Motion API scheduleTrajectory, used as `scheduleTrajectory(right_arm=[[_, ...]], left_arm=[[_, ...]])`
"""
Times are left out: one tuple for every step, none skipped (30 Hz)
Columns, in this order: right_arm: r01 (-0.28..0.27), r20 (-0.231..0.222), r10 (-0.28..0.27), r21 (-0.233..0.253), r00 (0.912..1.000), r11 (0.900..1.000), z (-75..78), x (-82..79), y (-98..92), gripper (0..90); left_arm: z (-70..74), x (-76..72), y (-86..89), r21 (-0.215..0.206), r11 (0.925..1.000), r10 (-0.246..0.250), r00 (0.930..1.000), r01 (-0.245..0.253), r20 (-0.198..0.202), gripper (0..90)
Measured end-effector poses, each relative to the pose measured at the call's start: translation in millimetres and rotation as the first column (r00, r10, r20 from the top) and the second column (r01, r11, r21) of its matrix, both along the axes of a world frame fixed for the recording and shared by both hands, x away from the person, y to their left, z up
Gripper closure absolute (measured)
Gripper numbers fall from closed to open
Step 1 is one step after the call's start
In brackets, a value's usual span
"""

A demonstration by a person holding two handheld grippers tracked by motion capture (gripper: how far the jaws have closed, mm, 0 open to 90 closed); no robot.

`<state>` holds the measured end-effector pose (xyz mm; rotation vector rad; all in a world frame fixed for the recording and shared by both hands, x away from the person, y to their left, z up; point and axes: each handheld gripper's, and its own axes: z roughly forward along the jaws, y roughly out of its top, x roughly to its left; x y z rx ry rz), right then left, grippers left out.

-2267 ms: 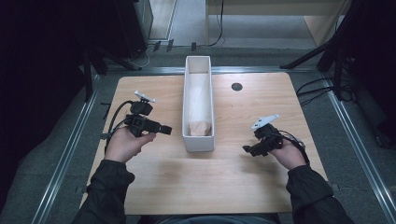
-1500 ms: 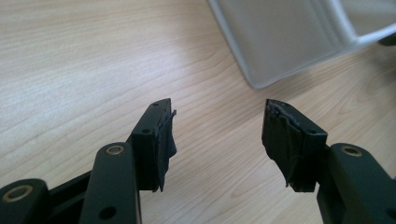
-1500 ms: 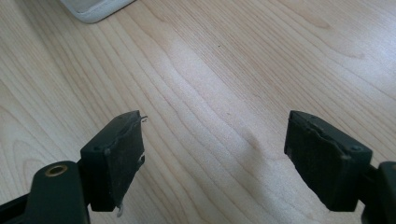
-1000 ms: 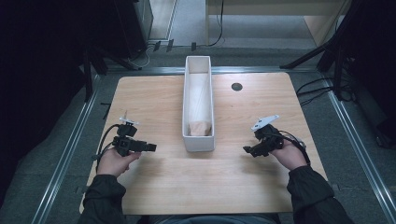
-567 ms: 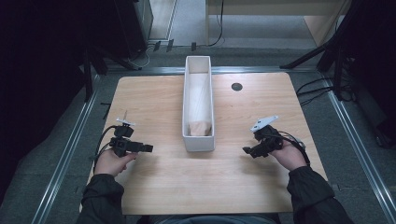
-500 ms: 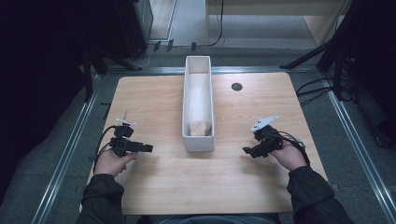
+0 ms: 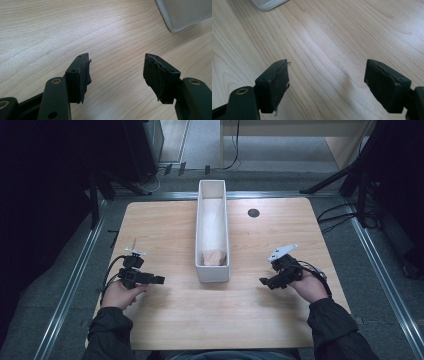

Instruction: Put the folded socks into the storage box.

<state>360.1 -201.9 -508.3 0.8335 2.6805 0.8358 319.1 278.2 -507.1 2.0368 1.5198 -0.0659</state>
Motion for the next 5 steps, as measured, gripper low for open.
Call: scheduleTrajectory(right_arm=[[-0.001, 0.000, 0.001, 0.001, 1.0000, 1.000, 0.1, 0.1, -0.1, 19.6], [-0.001, 0.000, 0.001, 0.001, 1.0000, 1.000, 0.1, 0.1, -0.1, 19.6], [-0.001, -0.001, 0.001, 0.002, 1.0000, 1.000, 0.3, 0.1, -0.2, 19.6], [-0.001, 0.001, 0.001, 0.003, 1.0000, 1.000, 0.5, 0.3, -0.4, 19.6], [0.002, 0.000, -0.002, 0.009, 1.0000, 1.000, 0.7, 0.1, -0.5, 19.6]], left_arm=[[0.0, 0.0, 0.0, 0.000, 1.0000, 0.000, 1.0000, 0.000, 0.000, 37.4], [0.1, -0.1, 0.2, 0.000, 1.0000, 0.000, 1.0000, 0.000, 0.001, 37.4], [0.2, -0.1, 0.4, -0.002, 1.0000, 0.001, 1.0000, -0.001, 0.002, 37.4], [0.0, 0.0, 0.5, -0.004, 1.0000, 0.000, 1.0000, 0.000, 0.003, 37.3], [-0.3, 0.0, 0.3, -0.001, 1.0000, -0.001, 1.0000, 0.001, 0.004, 37.2]])
